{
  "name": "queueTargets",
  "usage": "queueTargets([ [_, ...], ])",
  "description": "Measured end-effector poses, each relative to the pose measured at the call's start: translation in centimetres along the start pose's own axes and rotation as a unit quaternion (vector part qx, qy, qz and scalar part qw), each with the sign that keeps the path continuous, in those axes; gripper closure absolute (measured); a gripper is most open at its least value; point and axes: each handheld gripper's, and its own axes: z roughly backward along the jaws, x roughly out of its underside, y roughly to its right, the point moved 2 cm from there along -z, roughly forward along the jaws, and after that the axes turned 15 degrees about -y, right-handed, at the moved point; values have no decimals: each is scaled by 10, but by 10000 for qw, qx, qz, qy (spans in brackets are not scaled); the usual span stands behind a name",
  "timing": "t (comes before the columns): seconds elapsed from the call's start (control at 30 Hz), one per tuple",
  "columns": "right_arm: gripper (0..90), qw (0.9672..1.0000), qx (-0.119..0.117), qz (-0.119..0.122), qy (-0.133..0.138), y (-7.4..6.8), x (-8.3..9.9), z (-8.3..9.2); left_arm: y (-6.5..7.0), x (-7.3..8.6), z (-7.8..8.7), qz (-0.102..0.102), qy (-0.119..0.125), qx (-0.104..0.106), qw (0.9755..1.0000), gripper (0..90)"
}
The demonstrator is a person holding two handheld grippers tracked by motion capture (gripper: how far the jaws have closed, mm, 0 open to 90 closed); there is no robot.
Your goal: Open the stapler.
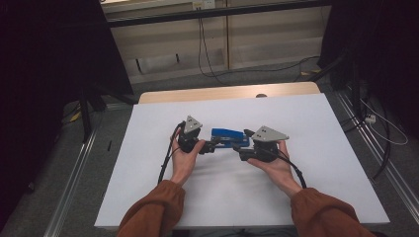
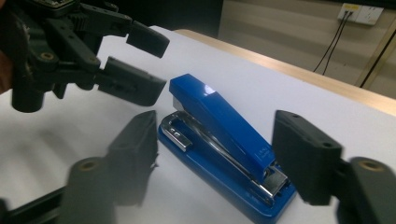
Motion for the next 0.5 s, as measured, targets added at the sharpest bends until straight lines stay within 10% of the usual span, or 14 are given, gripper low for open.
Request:
queueTargets([
  [0.5,806,9991,-396,37,156,0,-1,-1,-5,0,3,-53,238,-12,9997,57],
])
